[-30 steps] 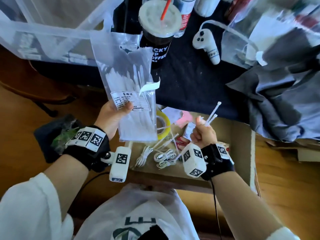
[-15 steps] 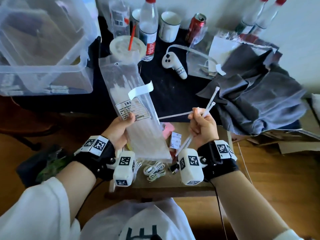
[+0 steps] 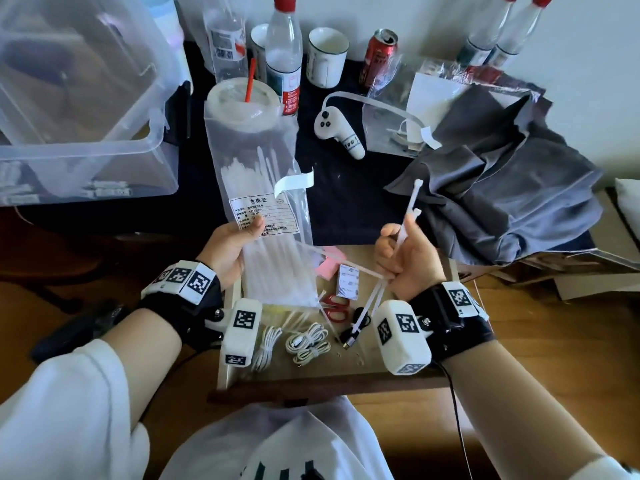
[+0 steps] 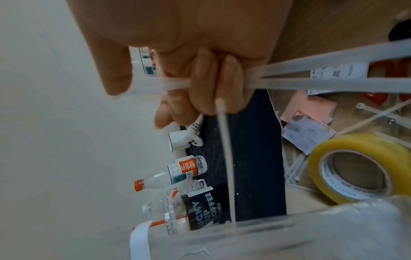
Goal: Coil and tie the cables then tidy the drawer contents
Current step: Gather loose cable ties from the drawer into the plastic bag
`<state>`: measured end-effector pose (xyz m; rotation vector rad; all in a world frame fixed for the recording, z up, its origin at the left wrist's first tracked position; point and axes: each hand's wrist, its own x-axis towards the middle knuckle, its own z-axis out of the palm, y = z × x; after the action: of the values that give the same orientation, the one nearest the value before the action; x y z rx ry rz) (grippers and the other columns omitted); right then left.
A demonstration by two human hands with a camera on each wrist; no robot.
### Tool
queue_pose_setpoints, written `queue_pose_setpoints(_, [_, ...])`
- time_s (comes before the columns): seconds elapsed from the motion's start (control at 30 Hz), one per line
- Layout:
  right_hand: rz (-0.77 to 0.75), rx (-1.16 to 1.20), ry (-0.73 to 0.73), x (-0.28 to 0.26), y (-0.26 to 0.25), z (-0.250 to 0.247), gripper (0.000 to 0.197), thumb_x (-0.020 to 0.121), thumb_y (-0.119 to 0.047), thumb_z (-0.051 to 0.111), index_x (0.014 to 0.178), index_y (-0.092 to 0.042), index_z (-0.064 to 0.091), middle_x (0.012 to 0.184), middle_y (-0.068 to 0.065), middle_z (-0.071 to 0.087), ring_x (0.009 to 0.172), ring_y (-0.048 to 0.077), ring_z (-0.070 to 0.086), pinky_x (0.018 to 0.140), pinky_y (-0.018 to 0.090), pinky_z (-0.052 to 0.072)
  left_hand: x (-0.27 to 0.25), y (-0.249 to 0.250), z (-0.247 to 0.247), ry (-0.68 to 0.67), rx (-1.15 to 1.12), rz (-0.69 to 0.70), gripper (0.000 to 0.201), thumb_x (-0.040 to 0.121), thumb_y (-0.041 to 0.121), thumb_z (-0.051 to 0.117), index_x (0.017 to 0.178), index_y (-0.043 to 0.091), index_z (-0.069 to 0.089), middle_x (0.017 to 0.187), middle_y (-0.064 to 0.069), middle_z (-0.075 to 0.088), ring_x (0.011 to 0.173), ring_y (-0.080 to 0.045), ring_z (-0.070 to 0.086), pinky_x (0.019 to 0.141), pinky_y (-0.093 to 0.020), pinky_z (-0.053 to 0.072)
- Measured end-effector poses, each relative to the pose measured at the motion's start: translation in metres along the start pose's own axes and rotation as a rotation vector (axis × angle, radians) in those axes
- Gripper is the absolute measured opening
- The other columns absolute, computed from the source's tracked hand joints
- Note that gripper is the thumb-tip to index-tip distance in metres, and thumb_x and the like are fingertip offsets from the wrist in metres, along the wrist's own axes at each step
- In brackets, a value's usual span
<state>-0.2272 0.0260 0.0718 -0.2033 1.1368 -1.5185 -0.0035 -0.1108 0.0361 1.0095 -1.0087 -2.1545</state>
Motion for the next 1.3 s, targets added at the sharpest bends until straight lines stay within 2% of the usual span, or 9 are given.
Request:
queue_pose_setpoints(0.1, [0.098,-0.283,-0.034,0.002,0.01,0.007,0.028,0.075,-0.042,0.056,0.076,-0.014,0.056,0.056,-0.002,0.053,0.035,0.005,0.03,0.037,0.015,0.023,-0.005,-0.002,0.009,-0.082,0.079,-0.012,0.057,0.045,0.049,0.088,0.082,0.008,0.076,0.091,-0.006,0.074,0.085,-0.018,0.071,0.071,-0.03,0.056])
queue_pose_setpoints(0.27, [0.152,-0.631,-0.299,-0.002,0.032,0.013,0.025,0.081,-0.024,0.064,0.094,-0.003,0.061,0.079,0.012,0.06,0.06,0.016,0.048,0.057,0.02,0.041,-0.01,-0.008,0.023,-0.166,0.138,-0.001,0.061,0.03,0.055,0.091,0.077,0.019,0.079,0.089,0.0,0.075,0.087,-0.012,0.07,0.072,-0.019,0.054])
queue_pose_setpoints(0.4, [0.162,-0.735,-0.24,-0.004,0.024,0.009,0.018,0.095,-0.012,0.047,0.082,-0.008,0.059,0.052,-0.007,0.049,0.044,0.005,0.037,0.048,0.018,0.03,-0.011,-0.006,0.022,-0.153,0.198,0.005,0.076,0.025,0.059,0.089,0.083,0.013,0.074,0.09,0.001,0.075,0.088,-0.011,0.07,0.076,-0.021,0.053])
queue_pose_setpoints(0.53, [-0.069,-0.777,-0.005,-0.001,-0.003,0.003,0.025,0.099,-0.006,0.036,0.077,-0.015,0.045,0.055,-0.004,0.045,0.041,0.006,0.045,0.041,0.016,0.036,-0.01,-0.001,0.016,-0.129,0.31,0.056,0.088,0.024,0.069,0.084,0.091,0.014,0.066,0.09,0.008,0.074,0.091,-0.005,0.068,0.08,-0.019,0.049])
queue_pose_setpoints(0.6, [-0.218,-0.748,0.053,-0.001,-0.027,0.008,0.027,0.1,-0.005,0.031,0.078,-0.016,0.04,0.061,0.001,0.038,0.036,0.0,0.038,0.034,0.011,0.028,-0.009,0.001,0.014,-0.133,0.357,0.073,0.089,0.024,0.073,0.081,0.092,0.017,0.066,0.089,0.012,0.074,0.09,-0.001,0.067,0.077,-0.012,0.049])
queue_pose_setpoints(0.7, [-0.435,-0.927,0.076,-0.001,-0.063,0.019,0.03,0.103,-0.022,0.029,0.08,-0.021,0.048,0.062,0.0,0.038,0.044,-0.002,0.037,0.043,0.01,0.029,-0.006,0.001,0.012,-0.138,0.39,0.074,0.091,0.021,0.073,0.081,0.093,0.018,0.066,0.088,0.013,0.073,0.089,0.0,0.067,0.074,-0.009,0.049])
queue_pose_setpoints(0.83, [-0.578,-1.447,0.06,-0.001,-0.092,0.031,0.039,0.098,-0.041,0.035,0.069,-0.029,0.057,0.075,0.009,0.062,0.075,0.023,0.057,0.075,0.038,0.045,-0.004,0.003,0.015,-0.174,0.419,0.075,0.094,0.018,0.07,0.083,0.093,0.016,0.066,0.083,0.015,0.073,0.084,0.002,0.067,0.071,-0.009,0.049])
queue_pose_setpoints(1.1, [-0.841,-1.95,-0.014,-0.001,-0.114,0.056,0.037,0.088,-0.048,0.048,0.081,-0.02,0.071,0.068,-0.01,0.049,0.081,0.01,0.042,0.075,0.024,0.011,-0.006,0.008,0.014,-0.251,0.515,0.074,0.088,0.022,0.075,0.079,0.09,0.02,0.066,0.081,0.02,0.072,0.085,0.007,0.066,0.07,-0.005,0.046])
queue_pose_setpoints(1.3, [-1.096,-2.129,-0.184,0.0,-0.107,0.088,0.026,0.076,-0.044,0.058,0.068,-0.024,0.072,0.061,-0.016,0.045,0.071,0.024,0.054,0.072,0.031,0.014,-0.001,0.006,0.014,-0.254,0.533,0.058,0.085,0.024,0.074,0.08,0.09,0.022,0.068,0.088,0.016,0.073,0.092,0.002,0.067,0.074,-0.008,0.048])
